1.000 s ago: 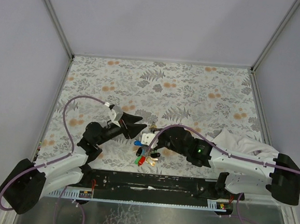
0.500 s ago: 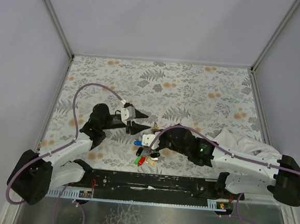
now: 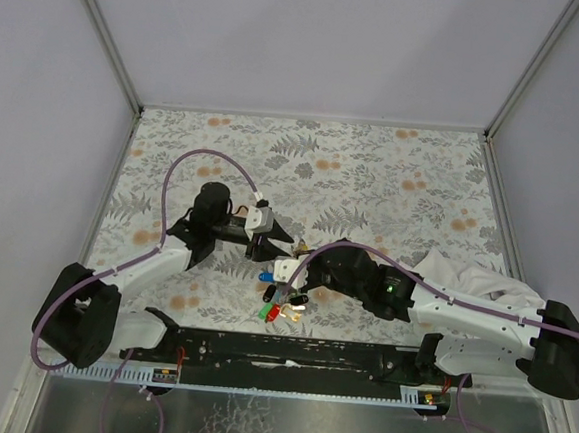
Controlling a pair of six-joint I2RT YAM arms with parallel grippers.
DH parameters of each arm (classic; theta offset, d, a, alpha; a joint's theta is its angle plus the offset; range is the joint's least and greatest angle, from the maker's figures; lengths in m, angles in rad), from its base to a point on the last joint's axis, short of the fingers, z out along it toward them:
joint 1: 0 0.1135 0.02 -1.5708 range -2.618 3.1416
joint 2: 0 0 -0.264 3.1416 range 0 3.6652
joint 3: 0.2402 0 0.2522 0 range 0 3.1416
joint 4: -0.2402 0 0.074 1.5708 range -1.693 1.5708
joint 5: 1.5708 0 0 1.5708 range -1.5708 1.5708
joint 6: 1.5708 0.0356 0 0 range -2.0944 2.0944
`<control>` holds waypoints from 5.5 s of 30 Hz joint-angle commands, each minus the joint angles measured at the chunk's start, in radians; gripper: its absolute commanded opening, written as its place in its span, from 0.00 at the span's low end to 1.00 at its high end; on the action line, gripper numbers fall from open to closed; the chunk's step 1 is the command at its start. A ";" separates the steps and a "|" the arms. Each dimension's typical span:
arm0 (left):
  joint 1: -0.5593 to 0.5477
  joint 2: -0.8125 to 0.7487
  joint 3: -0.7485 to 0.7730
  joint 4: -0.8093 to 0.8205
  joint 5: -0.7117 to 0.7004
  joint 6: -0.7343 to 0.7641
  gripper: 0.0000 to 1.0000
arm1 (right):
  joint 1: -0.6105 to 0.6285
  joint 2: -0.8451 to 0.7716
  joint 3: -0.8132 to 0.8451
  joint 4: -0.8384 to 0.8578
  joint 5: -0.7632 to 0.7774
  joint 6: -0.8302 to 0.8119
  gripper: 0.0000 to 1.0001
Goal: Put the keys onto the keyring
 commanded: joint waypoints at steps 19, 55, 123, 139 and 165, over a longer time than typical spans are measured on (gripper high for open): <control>0.009 0.014 0.044 -0.075 0.077 0.028 0.00 | 0.008 -0.039 0.044 0.018 0.023 0.011 0.00; -0.206 -0.197 -0.378 0.712 -1.007 -0.917 0.00 | 0.024 0.029 -0.070 0.182 0.024 0.085 0.00; -0.189 -0.813 -0.319 -0.203 -1.398 -0.954 0.96 | -0.407 0.099 -0.158 0.046 -0.055 0.916 0.29; -0.189 -0.846 0.023 -0.741 -1.639 -1.124 1.00 | -0.407 -0.593 -0.151 -0.227 0.350 0.886 0.99; -0.165 -1.102 0.083 -0.762 -1.662 -0.815 1.00 | -0.407 -0.950 -0.054 -0.385 0.431 0.825 0.99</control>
